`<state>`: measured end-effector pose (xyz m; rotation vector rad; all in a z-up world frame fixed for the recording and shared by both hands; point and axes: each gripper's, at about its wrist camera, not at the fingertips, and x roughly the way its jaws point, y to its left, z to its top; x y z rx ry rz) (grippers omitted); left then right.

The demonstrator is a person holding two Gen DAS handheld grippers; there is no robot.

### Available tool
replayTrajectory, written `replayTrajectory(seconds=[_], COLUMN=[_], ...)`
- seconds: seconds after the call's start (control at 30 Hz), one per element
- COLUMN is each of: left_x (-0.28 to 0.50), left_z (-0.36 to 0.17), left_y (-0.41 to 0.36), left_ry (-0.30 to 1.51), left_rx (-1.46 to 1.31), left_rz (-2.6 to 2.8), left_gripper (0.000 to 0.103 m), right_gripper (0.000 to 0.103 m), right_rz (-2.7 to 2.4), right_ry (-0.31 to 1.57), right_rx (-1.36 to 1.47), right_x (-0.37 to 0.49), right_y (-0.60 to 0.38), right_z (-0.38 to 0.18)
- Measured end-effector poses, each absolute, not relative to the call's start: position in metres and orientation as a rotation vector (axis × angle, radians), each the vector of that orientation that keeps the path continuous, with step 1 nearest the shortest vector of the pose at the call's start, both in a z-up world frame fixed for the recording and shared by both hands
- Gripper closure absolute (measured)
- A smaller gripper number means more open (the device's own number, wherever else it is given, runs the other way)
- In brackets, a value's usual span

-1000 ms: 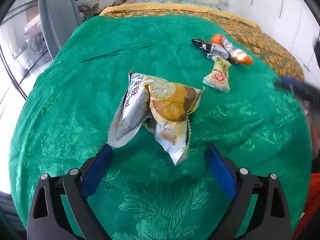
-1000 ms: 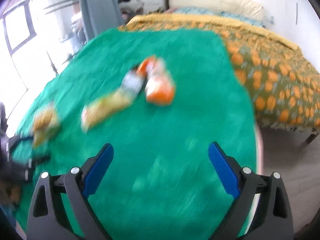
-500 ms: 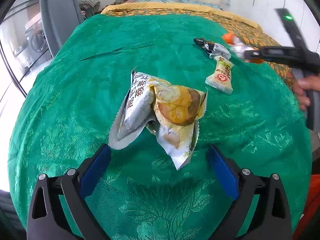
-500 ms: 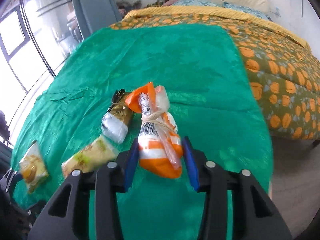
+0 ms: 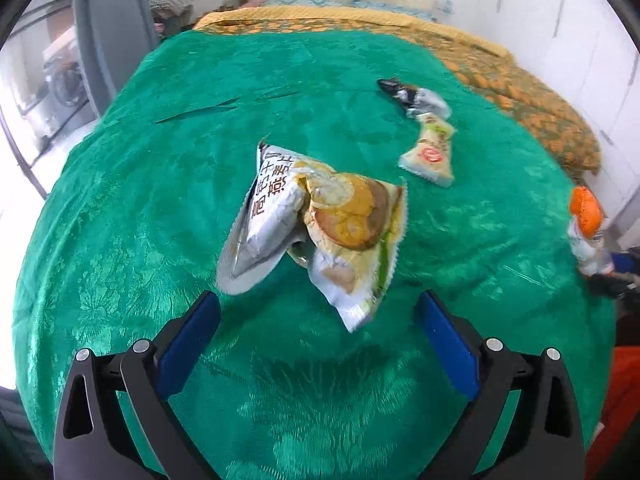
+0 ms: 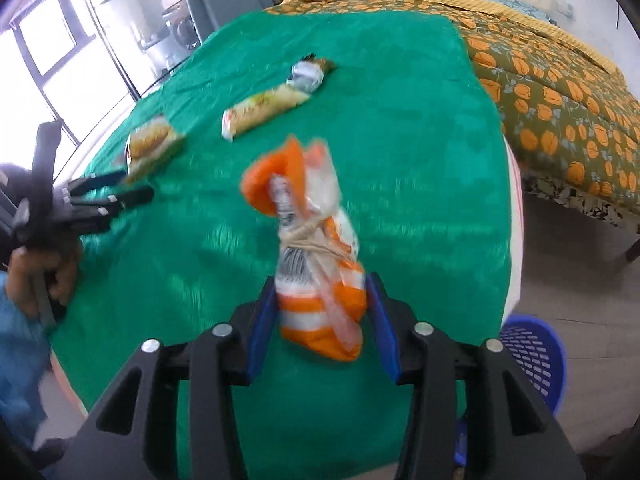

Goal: Collect trash
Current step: 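Grasp the silver-yellow snack bag with the left tool while the right tool grasps the orange-white wrapped item, then carry the snack bag and orange-white item over the blue wastebasket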

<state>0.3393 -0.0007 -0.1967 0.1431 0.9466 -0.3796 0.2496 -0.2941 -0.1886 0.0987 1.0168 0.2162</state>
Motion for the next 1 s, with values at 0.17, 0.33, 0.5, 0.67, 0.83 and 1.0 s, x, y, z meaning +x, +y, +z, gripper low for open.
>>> replayTrajectory(seconds=[0.17,0.33,0.5,0.67,0.83,1.0], left_x=[0.331,0.347,0.371,0.381,0.375,0.351], left_z=[-0.178,-0.171,-0.177,-0.187,-0.179,-0.162], left_y=[0.021,0.012,-0.013,-0.026,-0.014,-0.005], left_ry=[0.903,0.908,0.921,0.928,0.886,0.852], left_rx=[0.106,0.086,0.173,0.250,0.208,0.117], left_rz=[-0.450,-0.493,-0.473,-0.460,-0.448,-0.441], left_gripper=[0.006,0.006,0.006,0.012,0.051,0.054], right_gripper=[0.025,0.023,0.022,0.060,0.060,0.060], right_rz=[0.206,0.245,0.285,0.272,0.273,0.299], right_ry=[1.018,1.015,1.060,1.096,1.031,0.973], right_rx=[0.093,0.060,-0.010,-0.040,0.072,0.200], right_x=[0.243,0.254,0.274,0.288,0.274,0.246], right_y=[-0.300,-0.289,-0.268,-0.261,-0.278,-0.307], right_z=[-0.183,-0.173,-0.179,-0.190,-0.180,-0.165])
